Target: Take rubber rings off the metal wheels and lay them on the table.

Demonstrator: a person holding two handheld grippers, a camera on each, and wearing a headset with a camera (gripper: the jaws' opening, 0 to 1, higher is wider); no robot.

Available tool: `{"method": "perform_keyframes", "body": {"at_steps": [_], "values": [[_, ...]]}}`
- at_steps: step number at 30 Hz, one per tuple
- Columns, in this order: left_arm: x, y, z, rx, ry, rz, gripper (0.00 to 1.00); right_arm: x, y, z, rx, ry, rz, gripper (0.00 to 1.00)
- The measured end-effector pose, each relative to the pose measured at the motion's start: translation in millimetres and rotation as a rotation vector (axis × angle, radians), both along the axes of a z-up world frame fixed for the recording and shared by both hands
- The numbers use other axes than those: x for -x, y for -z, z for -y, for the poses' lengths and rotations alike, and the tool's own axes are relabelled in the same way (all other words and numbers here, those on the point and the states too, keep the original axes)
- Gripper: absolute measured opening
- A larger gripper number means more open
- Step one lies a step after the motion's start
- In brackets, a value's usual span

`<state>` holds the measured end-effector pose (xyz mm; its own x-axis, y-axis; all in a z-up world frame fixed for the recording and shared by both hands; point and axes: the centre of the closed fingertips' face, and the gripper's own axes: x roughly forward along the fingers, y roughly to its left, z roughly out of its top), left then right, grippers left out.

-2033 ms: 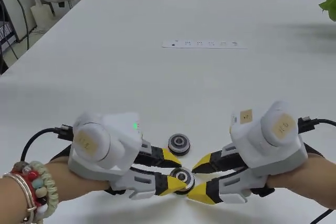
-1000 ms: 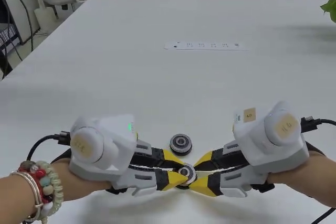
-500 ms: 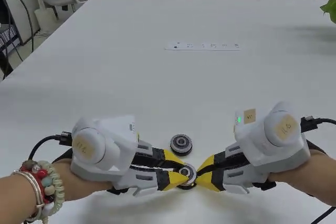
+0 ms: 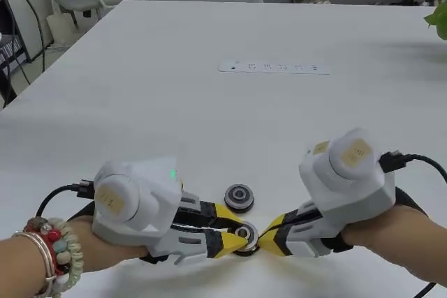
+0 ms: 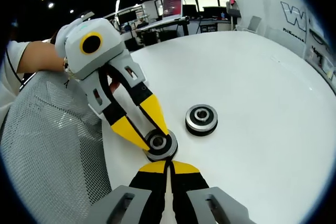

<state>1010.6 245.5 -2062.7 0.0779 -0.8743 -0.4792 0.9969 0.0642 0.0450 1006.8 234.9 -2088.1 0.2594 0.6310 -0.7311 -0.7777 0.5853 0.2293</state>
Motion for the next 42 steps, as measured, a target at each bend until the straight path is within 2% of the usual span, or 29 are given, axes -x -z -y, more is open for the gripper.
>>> {"method": "perform_keyframes", "body": {"at_steps": [7, 10, 15, 20, 23, 24, 26, 28, 31, 34, 40, 42], "values": [[-0.4, 0.1, 0.6, 0.0, -0.003, -0.004, 0.08, -0.2, -0.9, 0.8, -0.006, 0.009, -0.023, 0.0], [-0.3, 0.3, 0.8, -0.001, -0.003, -0.005, 0.08, -0.7, -2.3, 1.8, -0.04, 0.043, -0.06, 0.0], [-0.8, 0.4, 2.4, -0.006, -0.008, -0.003, 0.08, -3.2, -3.6, 5.3, -0.077, 0.082, -0.095, 0.0], [-1.4, 0.9, 2.8, -0.005, -0.014, -0.006, 0.08, -3.7, -4.7, 5.8, -0.097, 0.094, -0.093, 0.0], [-1.9, 1.0, 2.9, -0.005, -0.018, -0.004, 0.08, -5.5, -4.7, 6.2, -0.095, 0.094, -0.075, 0.0], [-2.0, 0.9, 3.1, -0.004, -0.018, -0.004, 0.08, -11.6, -5.8, 7.5, -0.091, 0.101, -0.036, 0.0], [-2.1, 0.9, 3.1, -0.004, -0.02, -0.005, 0.08, -9.5, -7.1, 6.0, -0.09, 0.097, -0.05, 0.0], [-1.9, 1.0, 3.1, -0.006, -0.02, -0.002, 0.08, -9.6, -6.4, 5.7, -0.08, 0.092, -0.04, 0.0], [-1.7, 0.9, 3.2, -0.005, -0.019, -0.003, 0.08, -9.9, -5.9, 6.7, -0.081, 0.106, -0.055, 0.0], [-1.5, 0.9, 2.9, -0.003, -0.02, -0.003, 0.08, -10.4, -8.4, 8.0, -0.125, 0.133, -0.087, 0.0], [-1.5, 0.9, 3.2, -0.002, -0.022, -0.004, 0.08, -9.7, -7.8, 8.1, -0.144, 0.127, -0.096, 0.0], [-1.5, 0.9, 3.1, -0.002, -0.021, -0.004, 0.08, -9.6, -9.0, 8.0, -0.158, 0.147, -0.122, 0.0]]}}
